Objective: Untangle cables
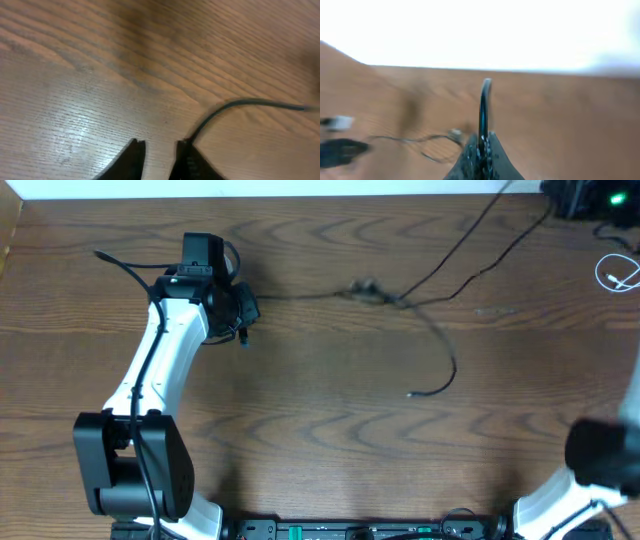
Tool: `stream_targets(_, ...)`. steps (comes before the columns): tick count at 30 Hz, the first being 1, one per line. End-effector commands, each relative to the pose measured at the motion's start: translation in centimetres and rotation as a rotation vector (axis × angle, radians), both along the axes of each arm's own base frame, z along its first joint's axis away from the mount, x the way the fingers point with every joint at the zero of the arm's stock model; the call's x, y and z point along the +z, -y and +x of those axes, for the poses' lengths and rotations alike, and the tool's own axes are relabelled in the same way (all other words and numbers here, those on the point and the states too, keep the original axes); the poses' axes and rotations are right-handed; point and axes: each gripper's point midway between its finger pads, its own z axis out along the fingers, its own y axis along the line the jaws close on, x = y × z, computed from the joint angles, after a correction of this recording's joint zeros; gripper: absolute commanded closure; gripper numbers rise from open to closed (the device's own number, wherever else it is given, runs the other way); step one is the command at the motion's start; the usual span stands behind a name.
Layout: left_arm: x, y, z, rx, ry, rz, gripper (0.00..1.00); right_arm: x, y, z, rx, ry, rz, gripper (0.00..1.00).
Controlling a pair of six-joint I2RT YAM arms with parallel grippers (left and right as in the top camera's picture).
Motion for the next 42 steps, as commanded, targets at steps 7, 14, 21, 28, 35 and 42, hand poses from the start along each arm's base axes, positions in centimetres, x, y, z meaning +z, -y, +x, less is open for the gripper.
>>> stream_targets(7,-0.3,0.0,0.4,-0.014,0.003,0.009,0.55,11.4,-8.5,-9.2,0.243,0.257,0.082,0.99)
stream_targets(14,2.2,7.7,0.9,-0.343,0.136,-0.231,0.50,9.5,-12.0,-9.0,0.290,0.191,0.069,0.99)
stream_targets(21,4.2,14.7,1.6,-0.427,0.232,-0.345,0.47,8.8,-12.9,-8.7,0.314,0.166,0.076,0.99)
stream_targets(28,2.8,21.6,3.1,-0.453,0.285,-0.439,0.27,8.4,-13.0,-9.1,0.320,0.142,0.084,0.99)
stream_targets(35,-2.8,25.4,2.8,-0.492,0.232,-0.431,0.23,8.4,-13.0,-9.1,0.320,0.140,0.084,0.99)
stream_targets(42,-5.9,24.3,3.3,-0.454,0.205,-0.341,0.24,8.4,-13.0,-9.1,0.319,0.140,0.084,0.99)
